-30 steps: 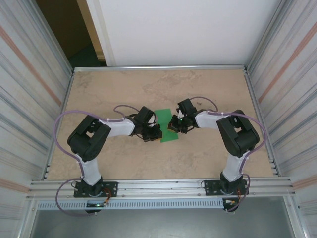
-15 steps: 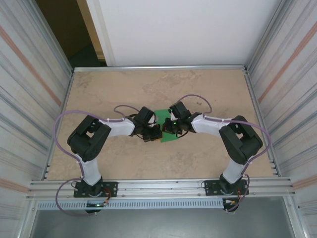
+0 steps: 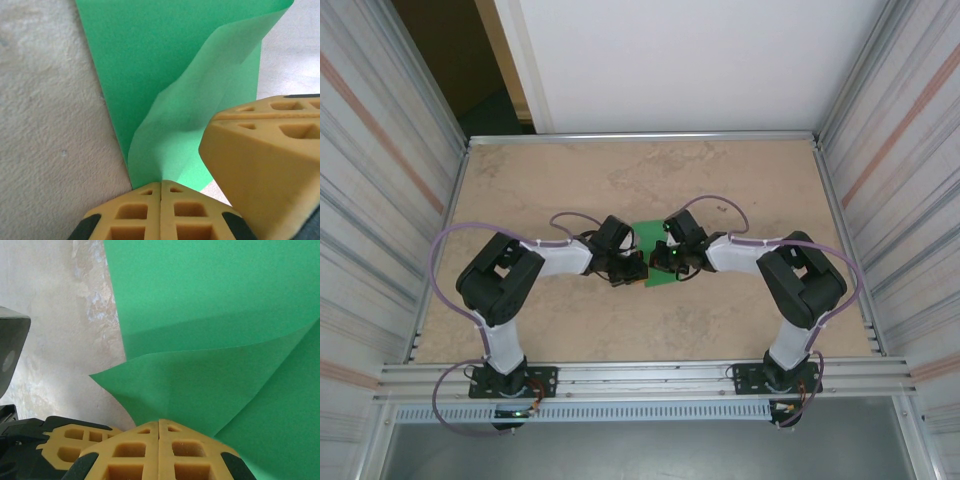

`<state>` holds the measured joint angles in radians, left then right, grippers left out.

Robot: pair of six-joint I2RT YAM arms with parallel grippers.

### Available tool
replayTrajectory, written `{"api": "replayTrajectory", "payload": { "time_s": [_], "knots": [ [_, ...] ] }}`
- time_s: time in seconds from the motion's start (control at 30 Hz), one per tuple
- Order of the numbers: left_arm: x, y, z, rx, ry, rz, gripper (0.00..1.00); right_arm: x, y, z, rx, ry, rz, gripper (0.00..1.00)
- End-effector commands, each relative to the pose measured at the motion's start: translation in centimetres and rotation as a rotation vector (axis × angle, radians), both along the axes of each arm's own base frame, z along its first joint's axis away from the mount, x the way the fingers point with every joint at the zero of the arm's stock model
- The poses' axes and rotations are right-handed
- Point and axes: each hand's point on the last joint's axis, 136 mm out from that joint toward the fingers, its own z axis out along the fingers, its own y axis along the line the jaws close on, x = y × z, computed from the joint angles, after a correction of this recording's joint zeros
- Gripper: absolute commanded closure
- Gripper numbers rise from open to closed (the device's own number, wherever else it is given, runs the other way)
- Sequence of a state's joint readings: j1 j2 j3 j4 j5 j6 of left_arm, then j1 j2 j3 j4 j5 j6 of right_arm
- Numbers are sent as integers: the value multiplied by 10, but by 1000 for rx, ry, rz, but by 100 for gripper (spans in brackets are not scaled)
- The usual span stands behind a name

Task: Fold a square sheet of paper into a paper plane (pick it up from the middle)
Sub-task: Fold the triangle a second time at the center of the table.

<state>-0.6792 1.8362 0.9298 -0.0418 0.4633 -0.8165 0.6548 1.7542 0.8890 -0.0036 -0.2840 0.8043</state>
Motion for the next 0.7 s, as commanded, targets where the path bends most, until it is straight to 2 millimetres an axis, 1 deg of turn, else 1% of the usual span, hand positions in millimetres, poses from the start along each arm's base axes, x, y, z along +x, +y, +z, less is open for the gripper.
{"api": "replayTrajectory", "payload": {
  "time_s": [0.0, 0.23, 0.37, 0.43, 0.5, 0.67],
  "knots": [
    [-25, 26, -41, 140, 98, 21, 100, -22, -4, -22, -16, 83, 12, 100],
    [-26, 27, -42, 144, 101, 27, 100, -26, -1, -15, 33, 77, 26, 100],
    [-28, 30, -45, 159, 110, 34, 100, -23, -10, -25, 1, 96, -7, 100],
    [-30, 34, -46, 174, 120, 40, 100, -17, -18, -29, -10, 103, -45, 100],
    [-34, 39, -49, 198, 136, 49, 100, -9, -24, -28, -20, 93, -75, 100],
    [-45, 51, -60, 244, 186, 66, 100, 18, -42, -25, -34, 56, -136, 100]
  ]
}}
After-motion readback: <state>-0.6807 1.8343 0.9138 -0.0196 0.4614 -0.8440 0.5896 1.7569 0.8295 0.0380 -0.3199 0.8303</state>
